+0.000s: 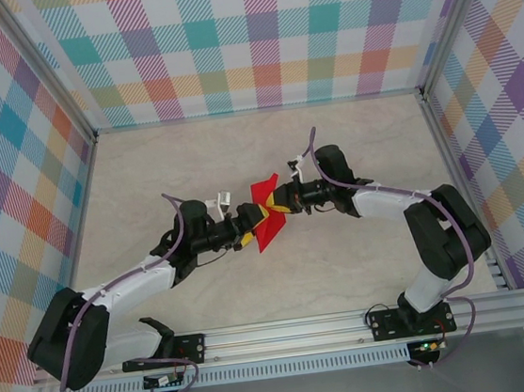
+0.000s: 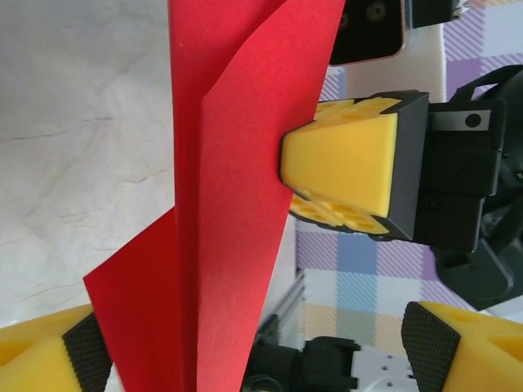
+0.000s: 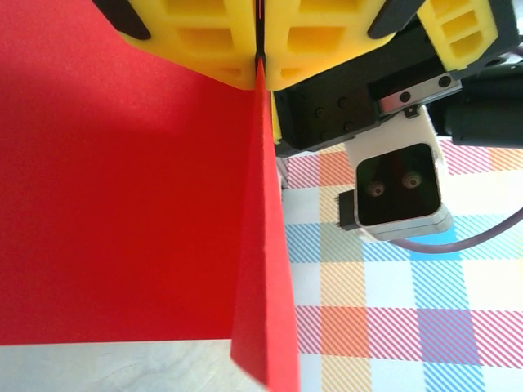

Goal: Fold a paper plane with a square sheet of paper (pick it up from the middle)
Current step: Turn over the paper at the center of the table.

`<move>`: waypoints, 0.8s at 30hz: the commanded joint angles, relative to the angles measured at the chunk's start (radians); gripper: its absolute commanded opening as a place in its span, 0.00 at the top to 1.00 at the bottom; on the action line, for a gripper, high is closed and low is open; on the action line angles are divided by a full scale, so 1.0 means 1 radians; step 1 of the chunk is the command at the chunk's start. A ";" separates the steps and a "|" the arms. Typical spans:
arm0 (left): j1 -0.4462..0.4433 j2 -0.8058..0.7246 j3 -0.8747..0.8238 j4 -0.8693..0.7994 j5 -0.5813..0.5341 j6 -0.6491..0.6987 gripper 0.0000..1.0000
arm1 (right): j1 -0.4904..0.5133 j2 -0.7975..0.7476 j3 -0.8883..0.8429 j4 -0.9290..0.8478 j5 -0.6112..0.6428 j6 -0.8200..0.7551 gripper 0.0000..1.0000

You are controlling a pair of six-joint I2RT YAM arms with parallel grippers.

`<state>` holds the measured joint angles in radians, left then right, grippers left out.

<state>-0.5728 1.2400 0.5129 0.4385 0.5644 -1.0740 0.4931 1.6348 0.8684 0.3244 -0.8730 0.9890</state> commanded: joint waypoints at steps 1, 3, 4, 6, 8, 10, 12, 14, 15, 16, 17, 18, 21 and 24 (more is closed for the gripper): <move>-0.003 0.032 -0.010 0.149 0.043 -0.051 0.14 | 0.004 -0.034 0.031 0.072 -0.056 0.060 0.91; -0.012 0.045 -0.013 0.206 0.039 -0.075 0.19 | 0.004 -0.033 0.029 0.080 -0.058 0.071 0.91; -0.018 0.047 -0.013 0.230 0.034 -0.084 0.23 | 0.004 -0.034 0.026 0.091 -0.060 0.078 0.91; -0.026 0.042 -0.014 0.247 0.012 -0.092 0.30 | 0.004 -0.034 0.024 0.094 -0.062 0.083 0.91; -0.030 0.023 -0.022 0.252 -0.021 -0.091 0.37 | 0.004 -0.035 0.021 0.094 -0.062 0.083 0.91; -0.031 0.003 -0.034 0.251 -0.047 -0.092 0.42 | 0.004 -0.037 0.016 0.094 -0.063 0.080 0.91; -0.032 -0.015 -0.042 0.238 -0.066 -0.087 0.47 | 0.004 -0.036 0.012 0.091 -0.063 0.079 0.91; -0.031 -0.032 -0.046 0.218 -0.082 -0.084 0.54 | 0.004 -0.035 0.008 0.094 -0.066 0.081 0.91; -0.032 -0.035 -0.045 0.205 -0.088 -0.081 0.59 | 0.004 -0.035 0.006 0.094 -0.064 0.080 0.91; -0.032 -0.041 -0.044 0.189 -0.095 -0.080 0.64 | 0.004 -0.036 0.005 0.093 -0.064 0.080 0.91; -0.033 -0.047 -0.043 0.180 -0.101 -0.076 0.70 | 0.004 -0.035 0.004 0.091 -0.066 0.079 0.90; -0.033 -0.051 -0.040 0.168 -0.100 -0.069 0.73 | 0.004 -0.036 0.004 0.089 -0.067 0.080 0.90; -0.038 -0.066 -0.025 0.108 -0.107 -0.041 0.83 | 0.004 -0.040 0.003 0.084 -0.067 0.079 0.89; -0.041 -0.075 -0.012 0.054 -0.115 -0.017 0.88 | 0.004 -0.049 0.006 0.056 -0.062 0.065 0.85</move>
<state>-0.6025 1.1896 0.4793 0.5461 0.4686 -1.1309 0.4931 1.6264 0.8711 0.3790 -0.9176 1.0660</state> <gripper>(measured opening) 0.130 0.142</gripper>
